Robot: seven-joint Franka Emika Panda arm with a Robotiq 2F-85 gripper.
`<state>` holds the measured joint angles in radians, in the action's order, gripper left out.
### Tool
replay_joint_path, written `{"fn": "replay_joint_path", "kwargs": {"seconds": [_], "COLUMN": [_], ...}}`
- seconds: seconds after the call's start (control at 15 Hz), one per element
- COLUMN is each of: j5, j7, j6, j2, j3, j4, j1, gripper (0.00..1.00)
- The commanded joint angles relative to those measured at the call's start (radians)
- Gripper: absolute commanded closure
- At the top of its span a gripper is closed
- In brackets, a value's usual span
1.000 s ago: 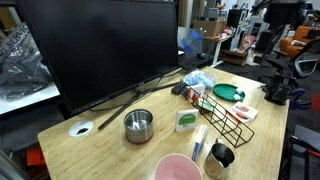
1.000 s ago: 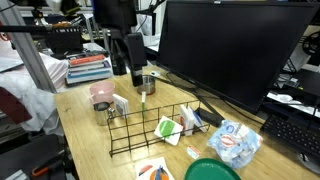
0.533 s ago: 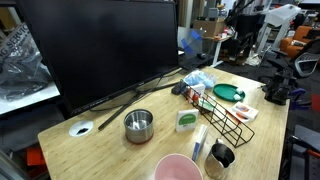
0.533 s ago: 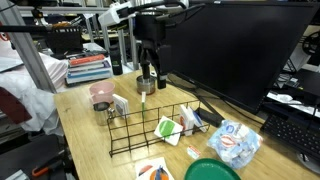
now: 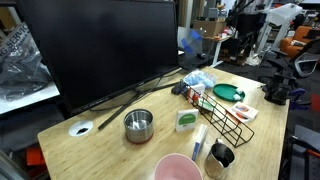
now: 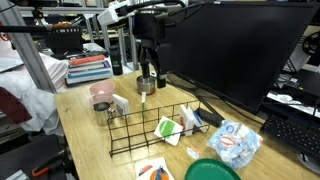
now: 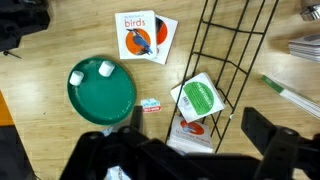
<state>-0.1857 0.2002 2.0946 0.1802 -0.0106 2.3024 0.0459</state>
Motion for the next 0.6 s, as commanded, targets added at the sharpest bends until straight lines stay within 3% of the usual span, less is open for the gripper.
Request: {"fn": "replay_joint_path", "kwargs": {"seconds": [0.0,0.2,0.53], "j5": [0.047,0.110,0.099], "j7": [-0.005,-0.015,-0.091], "j6": [0.008,0.026,0.050], "j2": [0.001,-0.041,-0.162], "j3": [0.007,0.015,0.017], "j4": [-0.001,-0.036,-0.129], "j1": [-0.007,-0.006,-0.007], "gripper": [0.00,0.00,0.00]}}
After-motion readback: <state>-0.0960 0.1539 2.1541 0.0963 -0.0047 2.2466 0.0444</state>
